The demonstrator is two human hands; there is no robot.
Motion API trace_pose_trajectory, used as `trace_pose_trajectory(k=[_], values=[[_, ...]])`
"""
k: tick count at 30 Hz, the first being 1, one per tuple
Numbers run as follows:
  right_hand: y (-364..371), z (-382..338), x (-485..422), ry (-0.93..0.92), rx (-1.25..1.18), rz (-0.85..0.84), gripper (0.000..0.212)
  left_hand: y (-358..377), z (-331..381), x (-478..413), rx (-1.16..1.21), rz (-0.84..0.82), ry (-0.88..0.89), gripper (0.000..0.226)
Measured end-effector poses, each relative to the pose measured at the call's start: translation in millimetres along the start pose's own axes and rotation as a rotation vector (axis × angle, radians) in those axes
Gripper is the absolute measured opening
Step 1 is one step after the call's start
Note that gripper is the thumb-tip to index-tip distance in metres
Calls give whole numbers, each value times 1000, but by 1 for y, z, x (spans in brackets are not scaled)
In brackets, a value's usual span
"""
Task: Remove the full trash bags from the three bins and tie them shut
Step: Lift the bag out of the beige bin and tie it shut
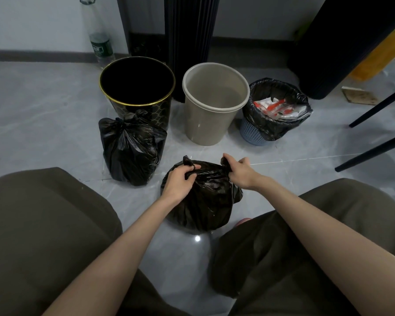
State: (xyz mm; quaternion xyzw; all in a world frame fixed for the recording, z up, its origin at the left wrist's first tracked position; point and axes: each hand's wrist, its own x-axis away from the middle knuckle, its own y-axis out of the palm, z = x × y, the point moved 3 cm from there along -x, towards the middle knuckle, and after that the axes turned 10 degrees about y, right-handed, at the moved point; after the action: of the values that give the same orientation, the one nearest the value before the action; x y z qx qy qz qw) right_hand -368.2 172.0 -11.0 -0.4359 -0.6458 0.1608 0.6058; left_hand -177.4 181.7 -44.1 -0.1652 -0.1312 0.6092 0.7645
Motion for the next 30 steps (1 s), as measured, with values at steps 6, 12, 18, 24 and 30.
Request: trace_pose_trajectory(k=[6,12,18,24,30], values=[[11,-3,7,-136,810,462,65,4,-2,1,-86,-54,6,31],[9,-9,9,-134,818,405,54,4,-2,1,-82,-61,-6,30],[-14,-8,6,137,-454,-201,34,1,-11,1,-75,-52,-55,28],[-6,-13,12,200,-1049,-377,27,0,-9,1,-54,-47,-56,29],[4,-7,-1,10,-363,107,57,1,-7,2,-66,-47,-54,31]])
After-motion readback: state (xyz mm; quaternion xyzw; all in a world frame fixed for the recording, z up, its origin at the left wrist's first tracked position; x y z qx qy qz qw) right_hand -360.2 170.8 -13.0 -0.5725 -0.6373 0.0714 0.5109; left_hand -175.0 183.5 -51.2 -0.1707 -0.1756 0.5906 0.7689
